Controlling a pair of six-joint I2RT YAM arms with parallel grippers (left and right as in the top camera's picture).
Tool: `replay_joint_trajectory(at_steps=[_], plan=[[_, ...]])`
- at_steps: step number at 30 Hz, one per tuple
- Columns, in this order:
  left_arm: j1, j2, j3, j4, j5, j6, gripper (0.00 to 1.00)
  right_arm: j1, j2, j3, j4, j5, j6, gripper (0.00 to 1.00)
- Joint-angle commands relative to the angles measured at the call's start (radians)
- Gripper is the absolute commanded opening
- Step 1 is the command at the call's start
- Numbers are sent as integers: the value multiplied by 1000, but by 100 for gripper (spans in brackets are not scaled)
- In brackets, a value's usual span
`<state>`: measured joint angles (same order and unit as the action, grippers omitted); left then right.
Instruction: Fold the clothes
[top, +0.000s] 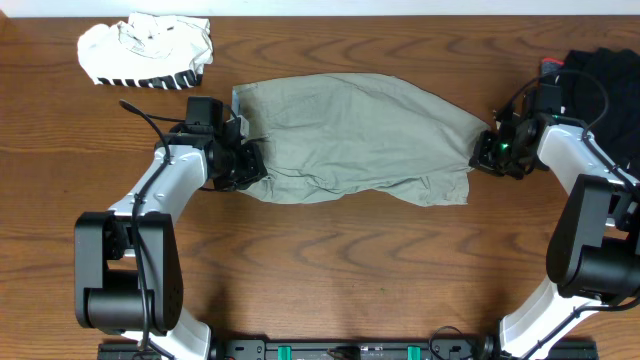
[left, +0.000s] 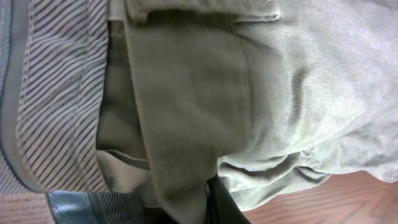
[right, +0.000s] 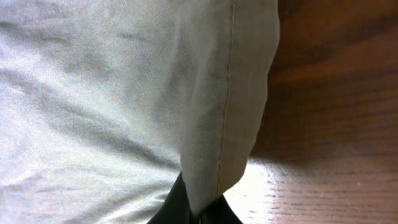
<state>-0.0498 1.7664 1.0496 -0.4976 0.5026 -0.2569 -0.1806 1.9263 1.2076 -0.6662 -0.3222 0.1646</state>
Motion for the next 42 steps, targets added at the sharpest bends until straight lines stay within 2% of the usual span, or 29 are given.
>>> replay_joint_trajectory(at_steps=[1, 19, 32, 42], plan=[[-1, -30, 5, -16, 10, 13, 6, 4, -16, 38, -21, 4, 14, 1], [-1, -626, 10, -164, -74, 35, 6, 4, -379, 72, -112, 13, 22, 1], [-2, -872, 51, -224, -73, 8, 6, 4, -642, 72, -189, 38, 26, 1], [-2, -958, 75, -261, -74, -11, 6, 4, -678, 72, -262, 38, 46, 1]])
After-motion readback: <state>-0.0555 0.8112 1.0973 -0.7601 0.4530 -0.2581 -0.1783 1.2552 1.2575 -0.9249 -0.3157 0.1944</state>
